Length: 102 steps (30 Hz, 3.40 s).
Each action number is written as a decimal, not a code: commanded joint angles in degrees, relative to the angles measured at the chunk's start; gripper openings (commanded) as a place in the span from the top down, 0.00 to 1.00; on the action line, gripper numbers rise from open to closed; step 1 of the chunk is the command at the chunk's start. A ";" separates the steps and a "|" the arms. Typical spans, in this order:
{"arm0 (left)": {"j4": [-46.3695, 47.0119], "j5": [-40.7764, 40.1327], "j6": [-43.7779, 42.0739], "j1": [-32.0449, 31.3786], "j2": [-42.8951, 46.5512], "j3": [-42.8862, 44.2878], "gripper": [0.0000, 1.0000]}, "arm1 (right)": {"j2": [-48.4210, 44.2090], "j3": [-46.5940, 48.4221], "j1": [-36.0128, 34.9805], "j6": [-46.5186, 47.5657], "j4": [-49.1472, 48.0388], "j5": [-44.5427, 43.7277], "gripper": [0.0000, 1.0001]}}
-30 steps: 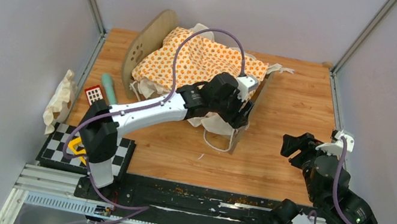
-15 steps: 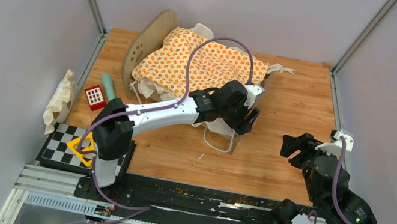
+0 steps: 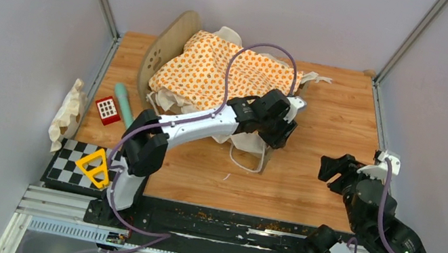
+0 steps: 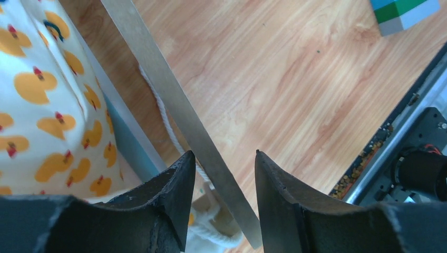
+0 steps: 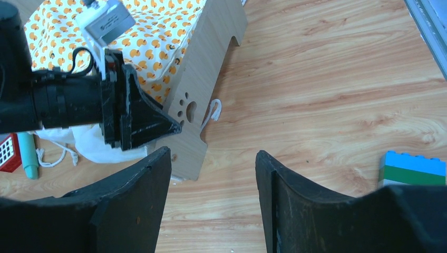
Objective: Set up the pet bed
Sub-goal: Cross the ropes on the bed frame.
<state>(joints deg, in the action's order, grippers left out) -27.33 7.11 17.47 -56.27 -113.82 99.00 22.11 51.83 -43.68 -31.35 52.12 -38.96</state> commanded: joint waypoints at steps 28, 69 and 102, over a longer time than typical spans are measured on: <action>-2.56 -14.74 6.67 -3.23 -8.16 6.77 0.76 | -2.43 0.51 0.03 0.56 4.64 1.19 0.41; -24.63 -17.99 -7.80 2.43 -4.18 34.06 1.00 | 8.67 -26.16 5.73 -12.33 -27.75 12.83 0.44; -25.45 -13.56 -9.04 7.07 -5.27 40.04 1.00 | 29.03 -46.75 -6.71 7.97 -89.38 14.76 0.17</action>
<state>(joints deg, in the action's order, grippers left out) -59.02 -4.60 13.58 -51.57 -123.50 135.28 44.71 1.93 -48.14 -26.72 -27.42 -17.82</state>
